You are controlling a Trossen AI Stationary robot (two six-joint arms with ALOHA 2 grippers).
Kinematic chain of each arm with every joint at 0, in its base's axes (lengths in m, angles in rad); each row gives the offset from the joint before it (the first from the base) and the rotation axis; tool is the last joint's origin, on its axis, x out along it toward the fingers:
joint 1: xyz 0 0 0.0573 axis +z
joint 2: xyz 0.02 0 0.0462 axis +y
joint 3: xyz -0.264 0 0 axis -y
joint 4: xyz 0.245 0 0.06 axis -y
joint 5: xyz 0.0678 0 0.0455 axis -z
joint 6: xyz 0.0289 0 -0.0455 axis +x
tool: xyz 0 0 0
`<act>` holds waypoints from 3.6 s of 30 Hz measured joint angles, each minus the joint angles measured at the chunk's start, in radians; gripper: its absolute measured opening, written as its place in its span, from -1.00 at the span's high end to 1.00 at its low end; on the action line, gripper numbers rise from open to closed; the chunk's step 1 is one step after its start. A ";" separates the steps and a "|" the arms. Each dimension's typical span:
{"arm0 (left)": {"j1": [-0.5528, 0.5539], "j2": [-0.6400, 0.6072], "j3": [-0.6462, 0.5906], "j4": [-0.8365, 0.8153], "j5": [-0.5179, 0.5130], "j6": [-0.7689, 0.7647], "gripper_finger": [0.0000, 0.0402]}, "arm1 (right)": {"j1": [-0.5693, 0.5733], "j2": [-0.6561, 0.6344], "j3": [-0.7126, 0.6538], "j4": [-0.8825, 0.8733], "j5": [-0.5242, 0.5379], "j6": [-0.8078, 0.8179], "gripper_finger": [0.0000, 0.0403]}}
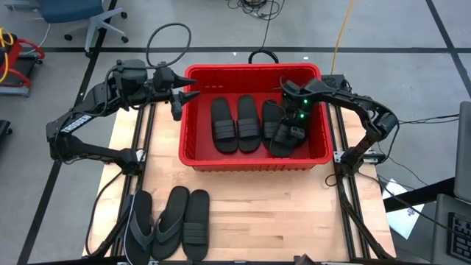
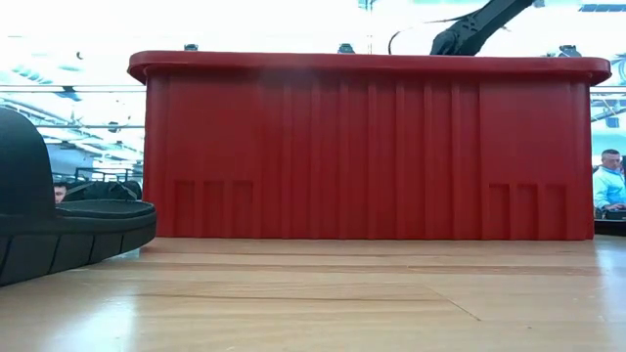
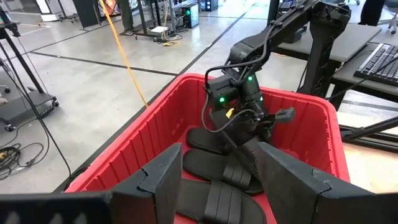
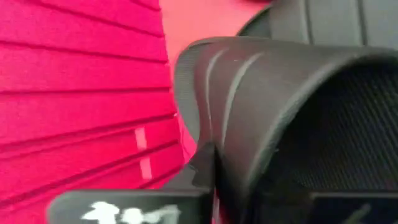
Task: Pick and place slides into bin
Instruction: Put the black slide into the red bin
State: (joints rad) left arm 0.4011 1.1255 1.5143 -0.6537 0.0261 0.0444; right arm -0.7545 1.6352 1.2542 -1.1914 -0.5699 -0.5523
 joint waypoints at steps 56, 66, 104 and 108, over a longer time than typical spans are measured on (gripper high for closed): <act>0.000 0.000 0.000 -0.041 0.003 -0.015 -0.01 | -0.021 0.080 0.430 -0.264 0.547 -0.081 -0.20; 0.000 0.000 0.000 -0.040 0.002 -0.005 -0.01 | 0.002 0.084 0.474 0.015 0.630 0.053 0.56; -0.001 0.000 0.000 -0.047 0.000 -0.083 -0.01 | -0.113 0.273 0.473 -0.118 0.539 0.083 1.00; -0.001 0.000 0.000 -0.047 0.000 -0.079 -0.01 | -0.094 0.218 0.473 -0.100 0.569 0.080 1.00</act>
State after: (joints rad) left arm 0.4004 1.1252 1.5145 -0.7004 0.0265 -0.0350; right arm -0.8488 1.8531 1.7267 -1.2917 -0.0004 -0.4721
